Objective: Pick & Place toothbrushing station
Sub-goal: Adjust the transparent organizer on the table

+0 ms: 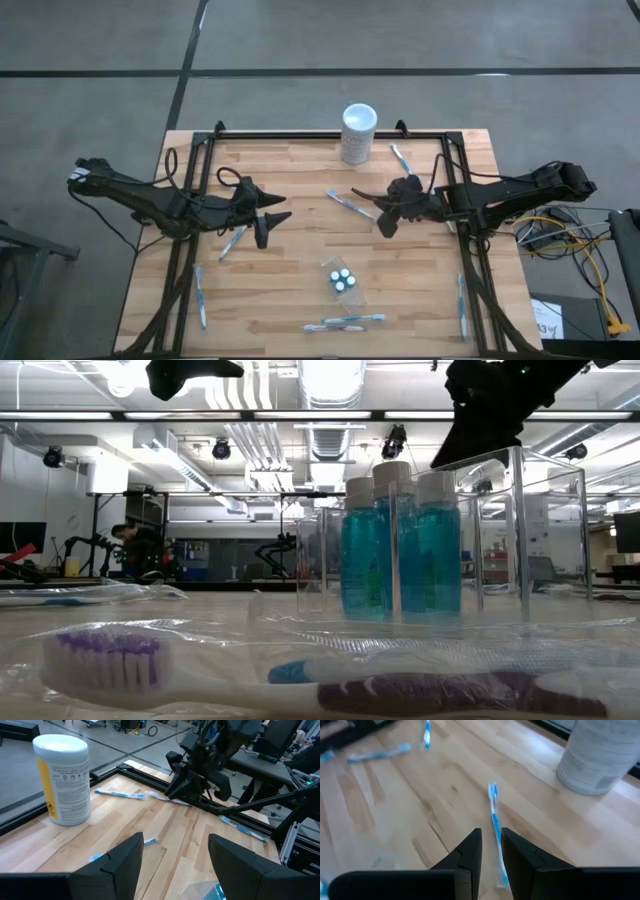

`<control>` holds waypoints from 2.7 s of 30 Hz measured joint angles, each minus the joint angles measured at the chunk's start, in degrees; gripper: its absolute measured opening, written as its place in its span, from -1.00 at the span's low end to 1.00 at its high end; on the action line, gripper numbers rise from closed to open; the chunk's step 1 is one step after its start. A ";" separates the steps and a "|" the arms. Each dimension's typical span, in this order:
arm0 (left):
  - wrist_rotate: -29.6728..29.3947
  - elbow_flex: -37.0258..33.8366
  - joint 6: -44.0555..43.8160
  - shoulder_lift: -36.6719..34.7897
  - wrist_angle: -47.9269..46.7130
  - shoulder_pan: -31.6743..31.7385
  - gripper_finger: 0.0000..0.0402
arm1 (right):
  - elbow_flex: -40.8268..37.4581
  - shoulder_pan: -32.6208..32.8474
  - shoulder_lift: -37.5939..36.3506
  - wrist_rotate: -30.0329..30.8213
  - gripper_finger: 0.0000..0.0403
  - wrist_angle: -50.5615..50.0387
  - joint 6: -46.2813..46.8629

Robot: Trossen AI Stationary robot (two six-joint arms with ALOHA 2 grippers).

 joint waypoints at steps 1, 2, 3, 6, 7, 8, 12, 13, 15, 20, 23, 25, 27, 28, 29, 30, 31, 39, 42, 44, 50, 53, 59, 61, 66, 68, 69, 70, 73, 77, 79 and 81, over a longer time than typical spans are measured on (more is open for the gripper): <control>0.00 0.00 -0.01 0.00 0.00 0.00 0.14 | 0.66 -0.28 0.01 -1.03 -0.66 -2.01 0.03; 0.00 0.00 -0.02 0.00 0.00 0.00 0.14 | 1.62 -0.76 0.10 -2.63 -0.66 -4.46 0.70; 0.00 0.00 0.00 0.00 0.00 0.00 0.14 | 2.75 -1.32 0.20 -4.49 -0.66 -7.72 2.08; 0.00 0.00 0.00 0.00 -0.08 0.00 0.14 | 6.06 -3.14 1.00 -7.85 -0.66 -18.97 6.58; 0.00 0.00 0.00 0.00 -0.11 0.00 0.14 | 7.16 -3.68 1.33 -7.94 -0.66 -22.44 8.15; 0.00 0.00 0.00 0.00 -0.11 0.00 0.14 | 8.36 -4.28 1.64 -7.95 -0.66 -24.97 9.46; 0.00 0.00 0.00 0.00 -0.13 0.00 0.14 | 12.36 -6.12 3.52 -12.60 -0.66 -30.09 15.69; 0.00 0.00 -0.02 0.02 -0.13 -0.02 0.14 | 13.18 -6.10 4.21 -15.57 -0.66 -29.07 16.72; 0.00 0.00 0.00 0.00 -0.17 0.00 0.14 | 14.29 -5.26 6.11 -20.44 -0.66 -25.70 17.24; 0.00 0.00 0.00 0.02 -0.17 -0.02 0.14 | 17.52 -1.46 13.82 -22.69 -0.66 -15.17 12.33; 0.00 0.00 0.00 0.02 -0.17 -0.02 0.14 | 20.92 -0.83 20.43 -22.68 -0.66 -14.44 10.43; 0.00 0.00 0.00 0.02 -0.17 -0.02 0.14 | 23.27 -0.53 25.31 -23.20 -0.66 -14.55 8.60; 0.00 0.00 0.00 0.02 -0.17 -0.02 0.14 | 25.99 -0.07 29.90 -24.39 -0.66 -14.69 5.69; 0.00 0.00 0.00 0.02 -0.17 -0.02 0.14 | 27.34 0.27 32.00 -24.93 -0.66 -14.80 4.47; 0.00 0.00 0.00 0.02 -0.17 -0.02 0.14 | 28.80 0.72 33.93 -25.34 -0.66 -15.40 3.31; 0.00 0.00 -0.01 0.02 -0.17 -0.01 0.14 | 30.12 1.26 35.74 -25.57 -0.66 -15.98 2.09; 0.01 0.00 -0.01 0.02 -0.17 -0.01 0.14 | 31.37 1.90 37.30 -25.73 -0.66 -16.25 1.24; 0.00 0.00 0.00 0.02 -0.17 -0.02 0.14 | 35.28 4.07 40.92 -22.80 -0.66 -19.09 2.82; 0.00 0.00 0.00 0.02 -0.17 -0.02 0.14 | 35.21 4.03 39.25 -21.05 -0.66 -18.54 2.88; 0.01 0.00 0.00 0.02 -0.17 -0.02 0.14 | 35.22 4.13 37.95 -18.84 -0.66 -17.05 2.87; 0.02 0.00 0.00 0.02 -0.17 0.00 0.14 | 35.21 4.48 35.61 -17.37 -0.66 -15.27 2.90; 0.01 0.00 0.00 0.02 -0.17 -0.02 0.14 | 35.19 5.24 35.59 -17.10 -0.66 -15.39 2.75; 0.02 0.00 -0.01 0.02 -0.17 -0.02 0.14 | 35.15 7.18 35.60 -16.89 -0.61 -15.63 2.40; 0.01 0.00 -0.01 0.02 -0.17 -0.02 0.14 | 35.15 7.32 35.60 -16.62 -0.54 -15.61 2.60; 0.00 0.00 0.00 0.02 -0.17 -0.02 0.14 | 35.11 7.76 35.17 -16.46 -0.34 -15.64 2.19; 0.02 0.00 0.00 0.02 -0.17 -0.02 0.14 | 35.11 8.29 34.71 -16.67 -0.27 -15.67 1.74; 0.00 0.00 -0.02 0.02 -0.17 -0.02 0.14 | 35.11 8.55 34.65 -16.73 -0.25 -15.71 1.52; 0.01 0.00 -0.01 0.02 -0.17 -0.02 0.14 | 35.11 8.85 34.64 -16.87 -0.23 -15.77 1.20; 0.02 0.00 0.00 0.02 -0.17 -0.02 0.14 | 34.79 9.63 34.69 -17.52 -0.20 -16.52 -0.80; 0.00 0.00 -0.01 0.02 -0.17 -0.01 0.14 | 34.78 10.63 34.65 -18.48 -0.21 -19.45 -4.11; 0.01 0.00 -0.01 0.02 -0.17 -0.02 0.14 | 34.76 11.14 34.47 -18.61 -0.23 -19.74 -3.25; 0.01 0.00 0.00 0.02 -0.17 -0.02 0.14 | 34.76 11.83 33.97 -18.61 -0.26 -19.74 -0.07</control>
